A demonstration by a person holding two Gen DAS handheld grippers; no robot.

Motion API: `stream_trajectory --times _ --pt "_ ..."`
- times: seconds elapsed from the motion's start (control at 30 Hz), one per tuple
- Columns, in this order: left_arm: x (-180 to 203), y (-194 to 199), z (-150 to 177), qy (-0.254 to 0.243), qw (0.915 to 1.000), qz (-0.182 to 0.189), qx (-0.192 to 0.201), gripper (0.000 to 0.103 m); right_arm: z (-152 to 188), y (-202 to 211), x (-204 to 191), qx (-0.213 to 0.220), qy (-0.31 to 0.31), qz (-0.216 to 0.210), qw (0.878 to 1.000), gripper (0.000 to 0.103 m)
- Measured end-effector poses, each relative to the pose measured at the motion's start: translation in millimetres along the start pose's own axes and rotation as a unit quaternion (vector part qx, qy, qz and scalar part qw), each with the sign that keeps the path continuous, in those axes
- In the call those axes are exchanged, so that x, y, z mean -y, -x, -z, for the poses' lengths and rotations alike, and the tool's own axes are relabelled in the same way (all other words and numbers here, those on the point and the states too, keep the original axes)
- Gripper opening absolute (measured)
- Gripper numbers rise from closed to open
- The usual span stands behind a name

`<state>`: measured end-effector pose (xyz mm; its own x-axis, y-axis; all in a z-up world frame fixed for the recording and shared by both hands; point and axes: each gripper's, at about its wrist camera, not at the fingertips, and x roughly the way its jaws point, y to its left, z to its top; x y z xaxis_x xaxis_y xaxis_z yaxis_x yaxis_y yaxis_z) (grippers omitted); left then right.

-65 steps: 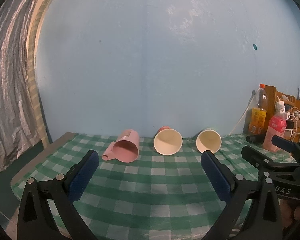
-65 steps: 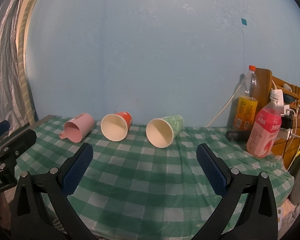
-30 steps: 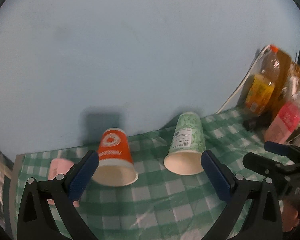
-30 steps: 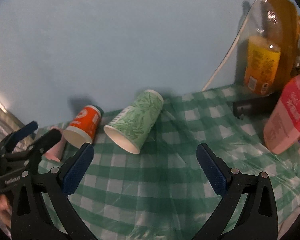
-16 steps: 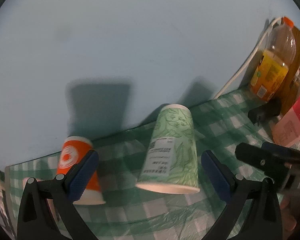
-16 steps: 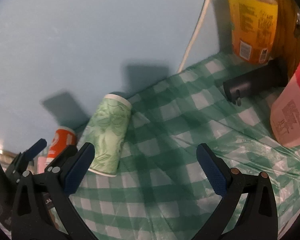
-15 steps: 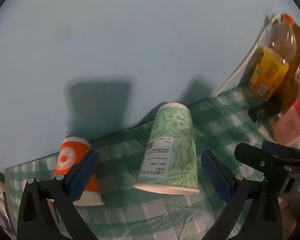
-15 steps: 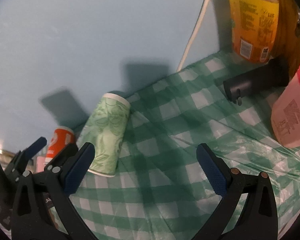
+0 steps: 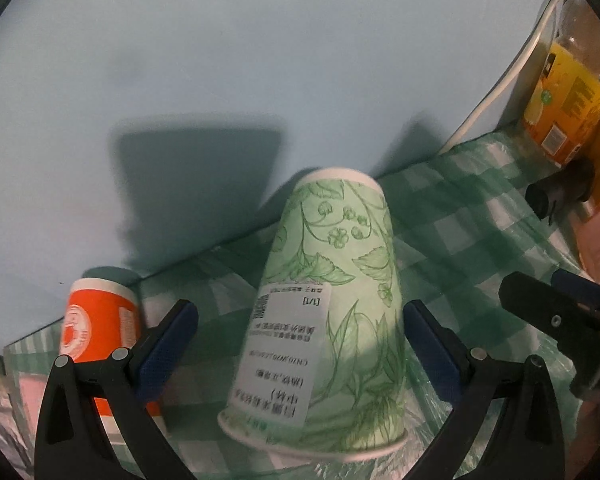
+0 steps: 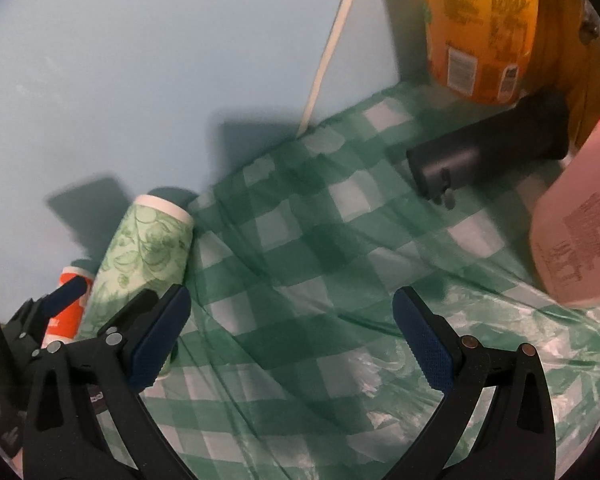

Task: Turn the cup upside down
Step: 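Close the left tool on the green paper cup's body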

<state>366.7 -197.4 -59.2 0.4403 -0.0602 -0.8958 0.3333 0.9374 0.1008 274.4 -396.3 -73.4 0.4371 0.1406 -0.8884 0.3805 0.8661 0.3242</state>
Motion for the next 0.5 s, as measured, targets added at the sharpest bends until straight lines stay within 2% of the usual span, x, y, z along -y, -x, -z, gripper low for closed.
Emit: stream_trajectory --times 0.1,0.17,0.2,0.23,0.5 --pt "-2.5 -8.8 0.8 0.012 0.9997 0.017 -0.009 0.1 0.2 -4.3 0.5 -0.002 -0.001 0.0 1.0 0.102" --pt "-5.3 -13.0 2.1 0.019 0.9991 0.034 -0.016 0.094 0.8 -4.8 -0.1 -0.004 0.001 -0.001 1.0 0.102" --pt "-6.9 -15.1 3.6 0.021 0.9987 0.042 -0.021 0.084 1.6 -5.2 -0.3 -0.003 0.002 -0.001 1.0 0.102" --pt "-7.4 -17.7 4.9 0.021 0.998 0.052 -0.029 0.081 1.9 -5.0 -0.3 -0.002 0.002 0.0 1.0 0.102" --pt "-7.8 -5.0 16.8 0.011 0.9988 0.047 -0.006 0.08 5.6 -8.3 -1.2 -0.004 0.007 -0.002 1.0 0.102"
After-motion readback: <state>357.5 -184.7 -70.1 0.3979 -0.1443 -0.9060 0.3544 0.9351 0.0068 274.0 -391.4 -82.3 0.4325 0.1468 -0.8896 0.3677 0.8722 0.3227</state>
